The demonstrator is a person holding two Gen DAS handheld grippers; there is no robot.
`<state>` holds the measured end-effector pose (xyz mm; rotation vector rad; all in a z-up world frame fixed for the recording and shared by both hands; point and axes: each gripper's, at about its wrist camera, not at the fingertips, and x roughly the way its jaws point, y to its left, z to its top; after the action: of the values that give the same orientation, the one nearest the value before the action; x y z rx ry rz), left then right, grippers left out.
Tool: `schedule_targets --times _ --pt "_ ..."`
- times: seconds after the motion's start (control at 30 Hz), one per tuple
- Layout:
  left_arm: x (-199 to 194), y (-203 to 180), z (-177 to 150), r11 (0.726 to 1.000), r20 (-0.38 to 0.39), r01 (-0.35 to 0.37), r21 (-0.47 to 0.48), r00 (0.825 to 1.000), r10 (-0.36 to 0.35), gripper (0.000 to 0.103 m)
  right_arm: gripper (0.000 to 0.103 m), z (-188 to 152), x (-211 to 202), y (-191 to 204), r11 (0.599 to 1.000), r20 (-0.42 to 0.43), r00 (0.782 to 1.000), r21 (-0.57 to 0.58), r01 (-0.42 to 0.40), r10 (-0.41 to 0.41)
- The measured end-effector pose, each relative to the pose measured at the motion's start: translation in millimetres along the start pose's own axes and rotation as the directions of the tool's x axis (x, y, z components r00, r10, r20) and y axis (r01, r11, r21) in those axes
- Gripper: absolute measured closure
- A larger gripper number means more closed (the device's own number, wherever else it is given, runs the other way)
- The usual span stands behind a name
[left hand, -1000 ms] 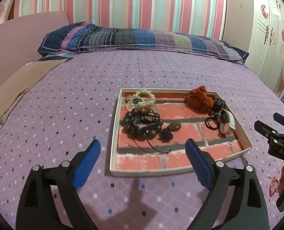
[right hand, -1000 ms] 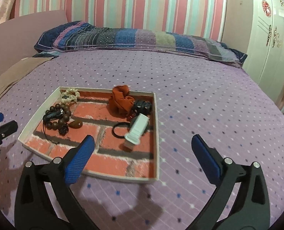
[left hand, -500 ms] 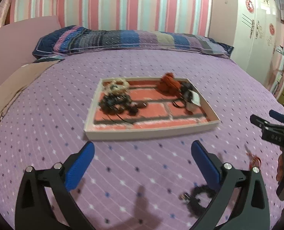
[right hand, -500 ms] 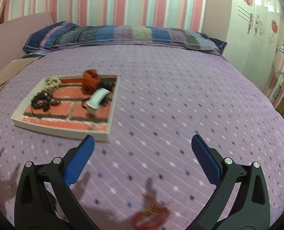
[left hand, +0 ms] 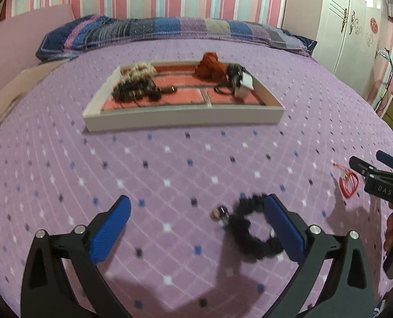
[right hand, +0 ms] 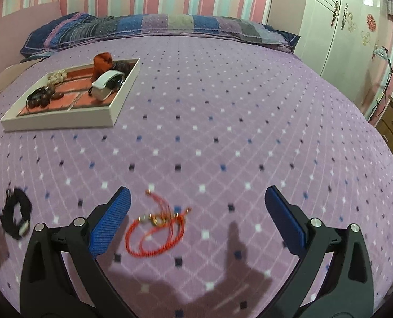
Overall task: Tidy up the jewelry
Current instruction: 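Move both tools back toward the red string bracelet and black scrunchie, then grasp the red string bracelet with the right tool while the left tool grasps the black scrunchie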
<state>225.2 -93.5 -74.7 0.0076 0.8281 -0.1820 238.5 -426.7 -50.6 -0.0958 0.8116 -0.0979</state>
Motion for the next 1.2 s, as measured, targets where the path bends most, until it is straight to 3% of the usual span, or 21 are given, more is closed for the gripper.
schedule_targets --times 0.2,0.37,0.57,0.63,0.8,1.03,1.2 --pt "8 -16 -16 1.0 -0.029 -0.027 0.015 0.999 0.028 0.005 0.006 -18 2 -2 1.0 -0.014 0.999 0.007 -0.029 0.029" --pt "10 -29 -21 0.997 -0.014 -0.053 0.05 0.998 0.054 0.005 0.018 -28 8 -5 0.999 -0.038 0.998 0.02 -0.048 0.049" --pt "16 -25 -23 0.999 -0.027 -0.029 0.039 0.999 0.03 0.006 0.021 -34 12 -6 0.997 -0.049 0.996 0.039 -0.071 0.073" --pt "20 -21 -24 1.0 -0.045 -0.009 0.02 0.999 0.01 0.013 0.023 -34 13 -5 0.997 -0.052 0.996 0.037 -0.075 0.076" --pt "22 -23 -24 0.999 -0.039 -0.011 0.034 0.999 0.013 0.025 0.042 -32 15 1 0.995 -0.051 0.994 0.016 -0.094 0.095" --pt "23 -29 -23 0.998 -0.033 -0.008 0.066 0.999 0.01 0.063 0.071 -32 12 12 0.992 -0.04 0.992 0.007 -0.122 0.122" --pt "22 -25 -22 0.999 -0.037 0.003 0.054 0.999 -0.001 0.079 0.084 -33 10 19 0.991 -0.032 0.991 -0.006 -0.132 0.132"
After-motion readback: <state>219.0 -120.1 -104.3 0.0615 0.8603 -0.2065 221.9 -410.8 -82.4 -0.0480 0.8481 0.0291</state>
